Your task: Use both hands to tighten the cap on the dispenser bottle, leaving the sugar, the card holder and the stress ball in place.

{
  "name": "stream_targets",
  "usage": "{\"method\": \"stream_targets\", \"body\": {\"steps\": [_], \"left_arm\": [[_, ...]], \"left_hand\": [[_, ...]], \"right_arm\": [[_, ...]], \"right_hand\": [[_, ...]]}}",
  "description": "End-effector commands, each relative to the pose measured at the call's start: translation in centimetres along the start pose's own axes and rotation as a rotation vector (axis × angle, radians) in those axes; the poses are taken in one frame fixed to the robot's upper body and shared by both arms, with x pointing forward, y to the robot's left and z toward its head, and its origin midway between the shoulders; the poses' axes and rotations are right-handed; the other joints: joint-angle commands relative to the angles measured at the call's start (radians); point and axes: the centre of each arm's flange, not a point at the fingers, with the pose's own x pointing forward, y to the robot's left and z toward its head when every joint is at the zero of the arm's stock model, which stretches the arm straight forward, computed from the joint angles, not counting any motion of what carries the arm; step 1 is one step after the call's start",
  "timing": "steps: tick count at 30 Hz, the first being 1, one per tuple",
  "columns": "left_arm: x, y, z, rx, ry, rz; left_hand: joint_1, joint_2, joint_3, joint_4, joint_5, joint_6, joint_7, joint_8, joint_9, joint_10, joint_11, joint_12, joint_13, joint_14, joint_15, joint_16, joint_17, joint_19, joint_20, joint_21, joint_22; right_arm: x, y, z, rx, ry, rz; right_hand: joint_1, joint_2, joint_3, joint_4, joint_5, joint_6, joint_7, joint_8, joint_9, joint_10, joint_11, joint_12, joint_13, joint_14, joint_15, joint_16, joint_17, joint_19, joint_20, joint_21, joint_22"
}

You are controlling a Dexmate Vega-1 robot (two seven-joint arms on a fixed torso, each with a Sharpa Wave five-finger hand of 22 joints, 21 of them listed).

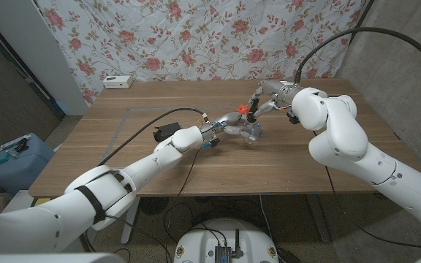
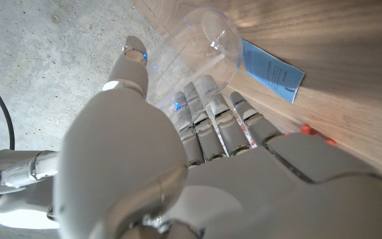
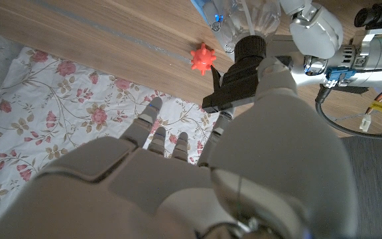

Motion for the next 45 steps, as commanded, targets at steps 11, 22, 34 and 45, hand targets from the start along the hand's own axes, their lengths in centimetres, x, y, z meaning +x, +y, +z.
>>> {"method": "stream_targets", "body": {"steps": [11,22,34,45], "left_arm": [[0.0,0.0,-0.2,-0.005,0.003,0.002],[0.0,0.3,-0.4,-0.006,0.005,0.003],[-0.1,0.6,-0.7,-0.009,0.008,0.006],[0.2,0.7,-0.9,-0.015,0.008,0.002]], "left_hand": [[-0.048,0.112,0.077,0.07,0.005,0.087,-0.02,0.005,0.005,0.006,0.0,0.003,0.002,0.007,-0.072,0.007,0.003,0.002,-0.066,0.001,0.001],[-0.044,0.11,0.077,0.066,0.006,0.086,-0.023,0.005,0.005,0.005,-0.001,0.003,0.002,0.007,-0.073,0.007,0.003,0.002,-0.066,0.001,0.001],[-0.04,0.11,0.076,0.065,0.006,0.084,-0.024,0.004,0.005,0.006,-0.001,0.003,0.003,0.006,-0.071,0.008,0.004,0.002,-0.065,0.001,0.001],[-0.04,0.111,0.076,0.066,0.006,0.087,-0.021,0.005,0.005,0.007,0.001,0.003,0.003,0.007,-0.072,0.009,0.004,0.003,-0.063,0.001,0.002]], "right_arm": [[0.0,0.0,1.0,-0.051,0.071,-0.005],[0.1,-0.1,1.8,-0.095,0.113,-0.036],[0.3,-0.2,2.4,-0.107,0.155,-0.081],[0.7,0.0,2.5,-0.12,0.176,-0.081]], "right_hand": [[-0.073,0.009,-0.024,0.038,-0.011,0.085,0.002,0.022,-0.002,0.057,0.017,0.014,0.001,0.038,-0.01,0.013,0.001,0.035,-0.009,0.004,0.0],[-0.154,0.0,-0.062,0.074,-0.023,0.139,0.016,0.017,-0.011,0.124,0.046,0.021,0.001,0.094,-0.057,0.027,0.003,0.1,-0.069,0.013,0.0],[-0.181,0.007,-0.077,0.087,-0.03,0.229,0.04,0.025,-0.014,0.202,0.062,0.031,0.0,0.165,-0.087,0.041,0.003,0.175,-0.093,0.018,-0.001],[-0.191,0.012,-0.086,0.092,-0.038,0.251,0.041,0.013,-0.015,0.236,0.056,0.029,0.0,0.199,-0.102,0.041,0.0,0.208,-0.097,0.013,-0.001]]}}
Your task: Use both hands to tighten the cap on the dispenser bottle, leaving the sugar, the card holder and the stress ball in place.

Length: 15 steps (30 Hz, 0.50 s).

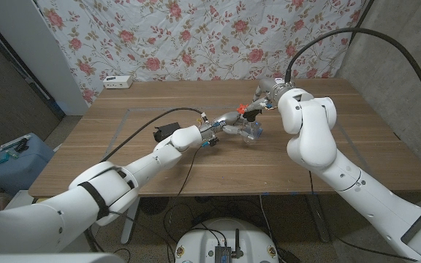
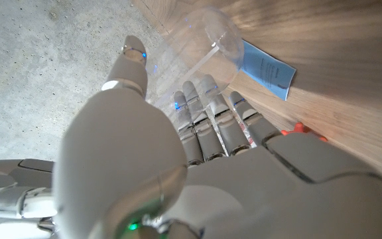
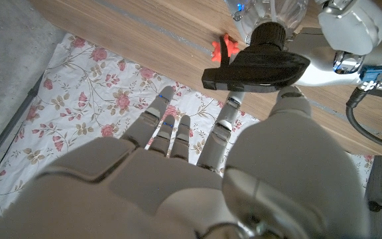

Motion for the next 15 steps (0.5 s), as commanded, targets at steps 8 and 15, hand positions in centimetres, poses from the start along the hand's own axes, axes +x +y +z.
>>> {"method": "stream_targets", "body": {"steps": [8,15], "left_arm": [[0.42,0.03,-0.07,-0.003,-0.002,-0.003],[0.56,-0.08,0.02,-0.003,-0.002,-0.006]], "left_hand": [[-0.041,0.111,0.073,0.07,0.006,0.085,-0.023,0.005,0.005,0.009,-0.004,0.004,0.004,0.01,-0.072,0.005,0.004,0.003,-0.063,0.001,0.002],[-0.04,0.111,0.073,0.071,0.006,0.085,-0.022,0.004,0.005,0.009,-0.004,0.003,0.004,0.011,-0.071,0.005,0.004,0.003,-0.063,0.001,0.002]], "right_arm": [[0.08,0.07,-0.1,-0.006,0.023,-0.016],[-0.21,-0.24,-0.28,0.017,0.01,-0.036]], "right_hand": [[0.004,0.0,-0.002,0.002,-0.004,-0.012,-0.001,-0.015,0.004,0.012,-0.003,-0.001,0.0,0.012,0.004,-0.003,0.001,0.014,-0.004,-0.002,-0.001],[0.005,0.004,-0.003,0.001,-0.006,-0.058,-0.011,-0.038,0.005,0.0,-0.004,-0.012,0.0,0.007,0.008,-0.01,0.002,0.005,0.002,-0.01,-0.001]]}}
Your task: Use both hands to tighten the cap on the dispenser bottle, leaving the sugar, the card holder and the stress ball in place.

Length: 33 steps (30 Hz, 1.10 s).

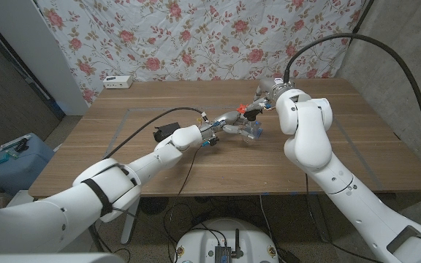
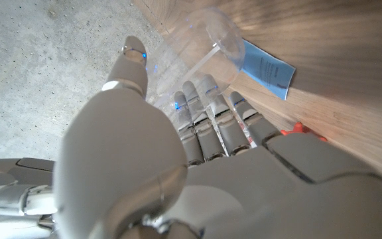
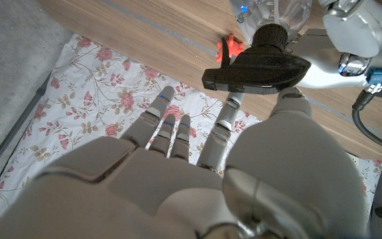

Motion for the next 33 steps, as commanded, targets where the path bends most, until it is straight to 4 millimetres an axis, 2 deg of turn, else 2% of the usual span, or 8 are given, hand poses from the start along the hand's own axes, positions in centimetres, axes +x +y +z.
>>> {"method": "stream_targets", "body": {"steps": [1,5,10,16,20,25,33], "left_arm": [[0.3,-0.2,0.3,0.003,-0.008,-0.006],[0.3,-0.1,0.3,0.005,-0.006,-0.007],[0.4,0.0,0.2,0.006,-0.005,-0.009],[0.5,0.1,0.2,0.005,-0.003,-0.01],[0.5,0.1,0.1,0.003,-0.003,-0.009],[0.6,0.1,0.0,0.001,0.001,-0.008],[0.6,0.3,-0.2,-0.002,0.006,-0.003]], "left_hand": [[-0.04,0.111,0.073,0.07,0.006,0.085,-0.021,0.004,0.006,0.007,-0.003,0.004,0.004,0.011,-0.071,0.005,0.004,0.003,-0.063,0.001,0.002],[-0.039,0.11,0.074,0.07,0.006,0.086,-0.021,0.004,0.006,0.007,-0.003,0.004,0.004,0.01,-0.073,0.004,0.003,0.003,-0.063,0.001,0.002],[-0.039,0.111,0.074,0.07,0.006,0.086,-0.022,0.004,0.006,0.007,-0.002,0.004,0.004,0.01,-0.073,0.004,0.004,0.003,-0.063,0.001,0.002],[-0.039,0.111,0.073,0.07,0.006,0.086,-0.022,0.004,0.006,0.009,-0.002,0.004,0.004,0.011,-0.072,0.004,0.004,0.003,-0.064,0.001,0.002],[-0.039,0.111,0.074,0.07,0.006,0.085,-0.022,0.004,0.006,0.008,-0.002,0.004,0.004,0.011,-0.074,0.004,0.003,0.003,-0.064,0.001,0.002],[-0.039,0.111,0.073,0.071,0.006,0.085,-0.022,0.004,0.006,0.006,-0.002,0.003,0.004,0.01,-0.073,0.004,0.004,0.003,-0.063,0.001,0.002],[-0.039,0.111,0.073,0.071,0.006,0.087,-0.023,0.005,0.006,0.007,-0.004,0.003,0.004,0.011,-0.074,0.005,0.004,0.003,-0.063,0.001,0.002]], "right_arm": [[-0.4,-0.2,-0.5,0.048,-0.007,-0.024],[-0.5,-0.4,-0.6,0.061,-0.014,-0.031],[-0.6,-0.8,-0.8,0.064,-0.025,-0.023],[-0.8,-1.3,-1.0,0.062,-0.045,0.002],[-0.9,-1.7,-1.1,0.053,-0.051,0.03],[-0.8,-2.1,-1.2,0.05,-0.048,0.068],[-0.5,-2.4,-1.5,0.043,-0.038,0.12]], "right_hand": [[0.005,0.004,-0.003,0.001,-0.002,-0.02,0.001,-0.01,0.004,-0.002,-0.002,-0.005,0.0,0.001,0.003,-0.006,0.002,-0.001,0.009,-0.006,-0.001],[0.005,0.006,-0.004,0.002,-0.003,-0.031,-0.002,-0.015,0.004,-0.003,0.0,-0.007,0.0,0.0,0.005,-0.008,0.002,-0.008,0.014,-0.009,0.0],[0.01,0.01,-0.004,-0.002,-0.004,-0.083,-0.019,-0.033,0.006,-0.015,-0.004,-0.018,0.001,-0.013,0.019,-0.019,0.001,-0.033,0.029,-0.017,0.0],[0.047,0.021,0.008,-0.023,-0.004,-0.168,-0.041,-0.041,0.01,-0.06,-0.01,-0.039,0.003,-0.051,0.037,-0.04,0.0,-0.083,0.046,-0.023,0.0],[0.07,0.024,0.014,-0.039,-0.006,-0.227,-0.041,-0.042,0.011,-0.096,-0.02,-0.048,0.004,-0.085,0.054,-0.052,0.001,-0.115,0.067,-0.024,0.0],[0.087,0.024,0.017,-0.054,-0.009,-0.31,-0.042,-0.042,0.013,-0.153,-0.009,-0.053,0.005,-0.129,0.08,-0.059,0.003,-0.154,0.098,-0.022,0.0],[0.126,0.019,0.027,-0.084,-0.007,-0.407,-0.041,-0.043,0.014,-0.231,-0.012,-0.057,0.006,-0.171,0.106,-0.06,0.003,-0.19,0.121,-0.021,0.0]]}}
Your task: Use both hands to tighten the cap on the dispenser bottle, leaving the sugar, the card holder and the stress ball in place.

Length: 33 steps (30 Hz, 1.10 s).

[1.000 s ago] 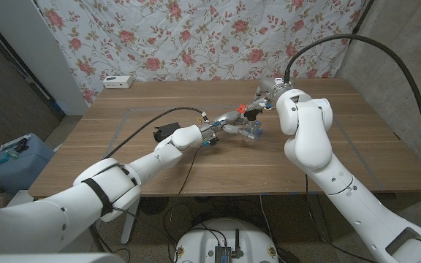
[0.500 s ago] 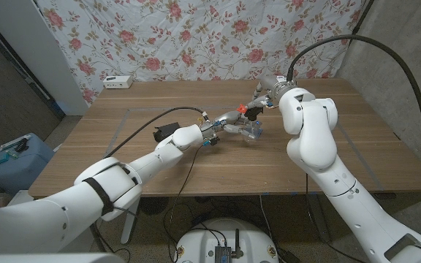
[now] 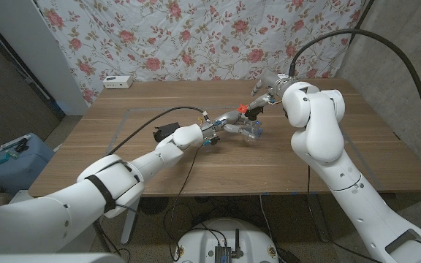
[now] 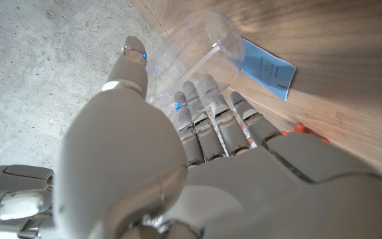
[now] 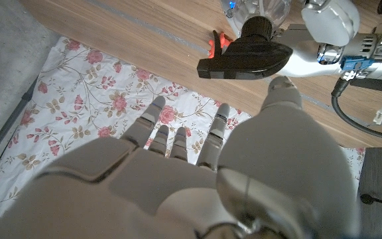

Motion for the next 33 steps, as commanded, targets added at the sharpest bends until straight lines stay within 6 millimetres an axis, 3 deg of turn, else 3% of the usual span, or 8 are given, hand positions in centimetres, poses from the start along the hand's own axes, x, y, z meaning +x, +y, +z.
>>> {"method": "stream_targets", "body": {"steps": [1,7,15,33], "left_arm": [[0.2,0.2,-0.2,-0.004,0.006,0.006],[0.3,0.4,-0.2,-0.003,0.008,0.012],[0.5,0.5,-0.2,0.001,0.007,0.015],[0.7,0.2,0.1,0.005,0.001,0.012]], "left_hand": [[-0.039,0.111,0.073,0.071,0.006,0.087,-0.023,0.008,0.006,0.004,-0.001,0.006,0.004,0.012,-0.074,0.005,0.004,0.003,-0.063,0.001,0.002],[-0.037,0.112,0.074,0.07,0.007,0.087,-0.022,0.008,0.006,0.003,0.0,0.006,0.004,0.011,-0.074,0.005,0.003,0.003,-0.063,0.001,0.002],[-0.038,0.111,0.074,0.071,0.007,0.086,-0.022,0.008,0.006,0.005,0.001,0.007,0.004,0.011,-0.071,0.005,0.003,0.003,-0.063,0.001,0.002],[-0.038,0.112,0.074,0.071,0.007,0.087,-0.022,0.008,0.006,0.008,0.002,0.008,0.005,0.012,-0.072,0.005,0.003,0.003,-0.063,0.001,0.002]], "right_arm": [[0.3,-0.8,-0.4,-0.01,0.011,0.075],[0.9,-0.7,-0.1,-0.037,0.056,0.131],[1.8,-0.2,0.1,-0.074,0.094,0.157],[2.1,1.0,0.2,-0.077,0.115,0.117]], "right_hand": [[0.02,-0.003,0.005,-0.02,0.0,-0.044,0.0,-0.002,0.006,-0.039,0.008,-0.003,0.004,-0.023,0.014,-0.005,0.003,-0.018,0.011,-0.002,0.0],[0.03,-0.003,0.007,-0.032,0.002,-0.148,0.002,-0.006,0.007,-0.106,0.022,-0.002,0.004,-0.061,0.031,-0.004,0.006,-0.051,0.03,-0.001,0.0],[0.015,-0.009,0.0,-0.03,0.0,-0.215,0.006,-0.007,0.009,-0.133,0.035,0.002,0.005,-0.075,0.042,-0.001,0.008,-0.066,0.041,-0.001,0.0],[-0.023,-0.018,-0.017,-0.016,-0.003,-0.162,0.036,0.032,0.015,-0.115,0.039,0.019,0.006,-0.058,0.037,0.012,0.009,-0.054,0.039,0.008,0.0]]}}
